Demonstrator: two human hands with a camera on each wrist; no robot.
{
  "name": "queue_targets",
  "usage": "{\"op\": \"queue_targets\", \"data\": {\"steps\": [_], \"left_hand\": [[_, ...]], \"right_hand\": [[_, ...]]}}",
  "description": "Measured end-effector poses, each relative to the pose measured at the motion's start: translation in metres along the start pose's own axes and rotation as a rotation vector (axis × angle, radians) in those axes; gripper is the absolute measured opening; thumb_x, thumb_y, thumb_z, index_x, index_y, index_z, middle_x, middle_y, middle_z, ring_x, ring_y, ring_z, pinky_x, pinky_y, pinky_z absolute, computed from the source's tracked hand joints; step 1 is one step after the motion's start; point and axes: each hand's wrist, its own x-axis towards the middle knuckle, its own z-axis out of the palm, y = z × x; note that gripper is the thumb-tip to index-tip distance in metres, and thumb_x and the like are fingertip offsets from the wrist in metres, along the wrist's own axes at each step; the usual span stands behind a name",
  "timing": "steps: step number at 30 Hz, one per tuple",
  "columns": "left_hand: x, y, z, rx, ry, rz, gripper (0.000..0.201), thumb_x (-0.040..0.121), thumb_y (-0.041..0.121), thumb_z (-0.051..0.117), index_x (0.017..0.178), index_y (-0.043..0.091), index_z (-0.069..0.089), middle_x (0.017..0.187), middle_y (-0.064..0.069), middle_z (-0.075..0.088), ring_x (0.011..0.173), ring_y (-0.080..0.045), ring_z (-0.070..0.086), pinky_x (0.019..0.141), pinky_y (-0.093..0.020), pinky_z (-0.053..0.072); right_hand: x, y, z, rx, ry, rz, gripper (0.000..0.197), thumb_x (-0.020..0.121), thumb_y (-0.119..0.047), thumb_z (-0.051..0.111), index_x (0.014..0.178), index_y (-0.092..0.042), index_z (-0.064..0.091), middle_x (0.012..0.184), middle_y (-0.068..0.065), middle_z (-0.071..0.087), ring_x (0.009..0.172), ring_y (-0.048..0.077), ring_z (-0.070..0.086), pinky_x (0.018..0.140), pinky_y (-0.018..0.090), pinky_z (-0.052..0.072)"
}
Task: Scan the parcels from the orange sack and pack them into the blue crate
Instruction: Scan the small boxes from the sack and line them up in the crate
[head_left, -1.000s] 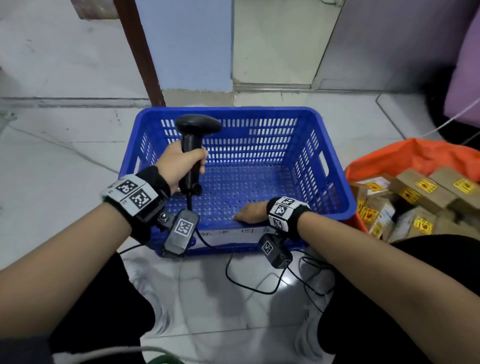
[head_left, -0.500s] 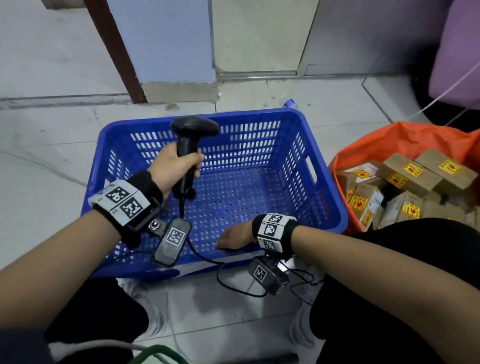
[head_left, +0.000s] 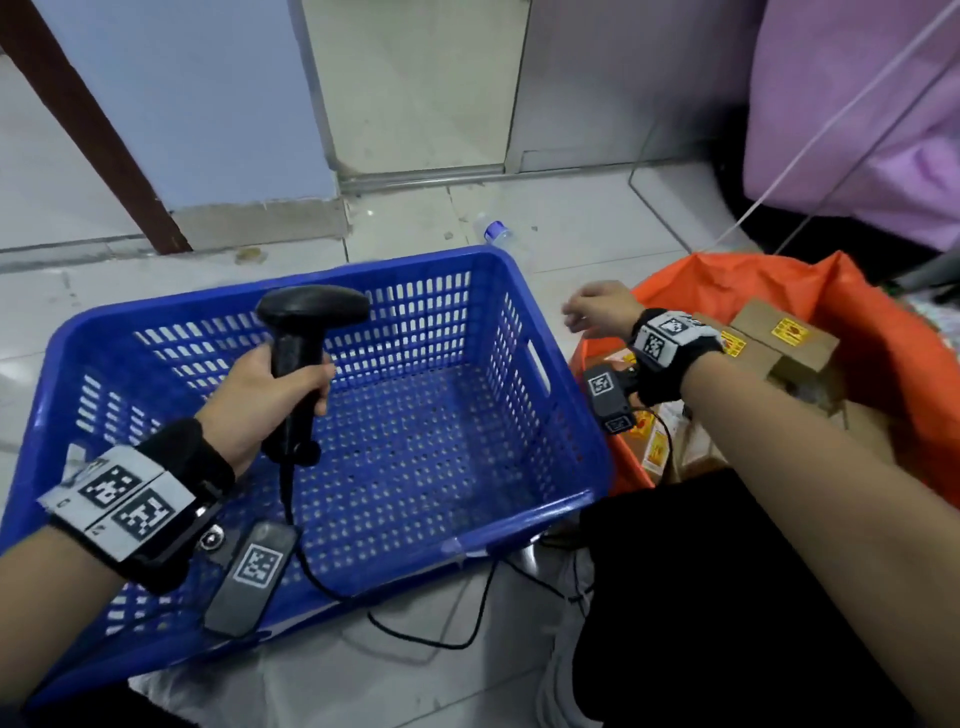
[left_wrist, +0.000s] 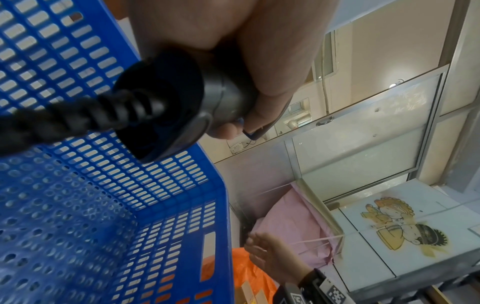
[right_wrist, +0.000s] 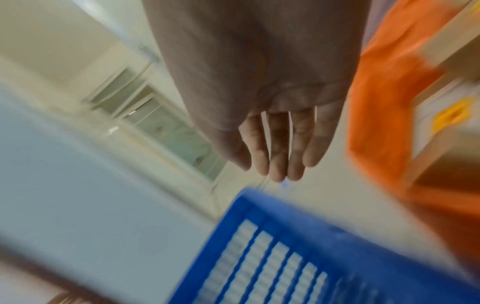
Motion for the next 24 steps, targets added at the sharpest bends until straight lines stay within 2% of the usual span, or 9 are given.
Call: {"op": "queue_targets", "data": {"steps": [2,3,6,8,11,13,17,21,24], "left_hand": [[0.002,0.001,0.008,-0.008,-0.015,-0.001,0.006,0.092,0.007,0.058,0.088,0.011,0.057,0.064,-0.003,0.054,0.053,-0.013,0.051,0.062,-0.031,0.040],[0.002,0.002,0.011,-0.006,-0.026,-0.003,0.007,0.092,0.006,0.058,0.088,0.011,0.057,0.065,-0.005,0.053,0.053,-0.014,0.051,0.062,-0.032,0.040],[0.002,0.002,0.020,0.006,-0.051,0.000,0.004,0.092,0.007,0.058,0.089,0.010,0.058,0.067,-0.007,0.053,0.054,-0.015,0.051,0.064,-0.034,0.040],[0.001,0.003,0.025,0.028,-0.061,0.012,0.002,0.092,0.005,0.058,0.092,0.006,0.058,0.064,-0.007,0.054,0.052,-0.015,0.051,0.063,-0.034,0.040],[-0.001,0.003,0.026,0.064,-0.080,0.015,0.016,0.087,0.011,0.067,0.097,0.003,0.057,0.062,-0.009,0.054,0.054,-0.017,0.050,0.061,-0.036,0.039],[-0.002,0.003,0.026,0.066,-0.092,0.007,0.020,0.085,0.014,0.069,0.096,0.004,0.057,0.062,-0.009,0.054,0.053,-0.017,0.049,0.061,-0.036,0.039],[-0.001,0.003,0.028,0.053,-0.064,-0.015,0.004,0.091,0.003,0.058,0.095,0.002,0.055,0.062,-0.009,0.052,0.050,-0.014,0.050,0.060,-0.034,0.040],[0.002,0.003,0.027,0.053,-0.061,-0.030,0.005,0.092,0.005,0.058,0.096,0.003,0.057,0.064,-0.012,0.052,0.053,-0.018,0.049,0.060,-0.034,0.039],[0.003,0.003,0.026,0.047,-0.067,-0.025,0.004,0.092,0.006,0.059,0.095,0.004,0.057,0.061,-0.009,0.054,0.053,-0.017,0.050,0.061,-0.035,0.040]], "right_hand": [[0.016,0.042,-0.035,-0.190,0.117,0.061,0.012,0.086,-0.021,0.067,0.079,-0.012,0.062,0.073,0.004,0.060,0.072,0.022,0.058,0.058,0.025,0.047],[0.025,0.063,-0.046,-0.337,0.133,0.109,0.019,0.080,-0.029,0.072,0.086,-0.012,0.066,0.080,0.004,0.063,0.080,0.024,0.060,0.067,0.030,0.050],[0.039,0.104,-0.054,-0.620,0.085,0.198,0.061,0.069,-0.046,0.078,0.117,-0.012,0.063,0.117,0.008,0.065,0.107,0.030,0.061,0.087,0.034,0.050],[0.038,0.112,-0.045,-0.621,0.070,0.189,0.077,0.065,-0.052,0.077,0.128,-0.013,0.058,0.126,0.011,0.061,0.112,0.031,0.059,0.087,0.033,0.048],[0.041,0.114,-0.025,-0.618,0.035,0.178,0.071,0.075,-0.047,0.075,0.132,-0.010,0.054,0.125,0.012,0.062,0.114,0.032,0.058,0.088,0.032,0.046],[0.044,0.118,-0.012,-0.659,0.039,0.167,0.060,0.081,-0.036,0.070,0.131,-0.009,0.053,0.125,0.014,0.062,0.113,0.032,0.059,0.088,0.033,0.047],[0.045,0.122,-0.001,-0.777,0.051,0.148,0.045,0.082,-0.027,0.066,0.121,-0.007,0.055,0.119,0.018,0.063,0.106,0.033,0.060,0.075,0.031,0.044],[0.044,0.113,-0.014,-0.737,0.063,0.183,0.041,0.078,-0.037,0.069,0.107,-0.009,0.061,0.107,0.015,0.067,0.097,0.032,0.063,0.075,0.033,0.050],[0.038,0.091,-0.037,-0.667,0.148,0.192,0.043,0.072,-0.044,0.073,0.097,-0.010,0.062,0.101,0.013,0.068,0.092,0.032,0.064,0.076,0.036,0.053]]}}
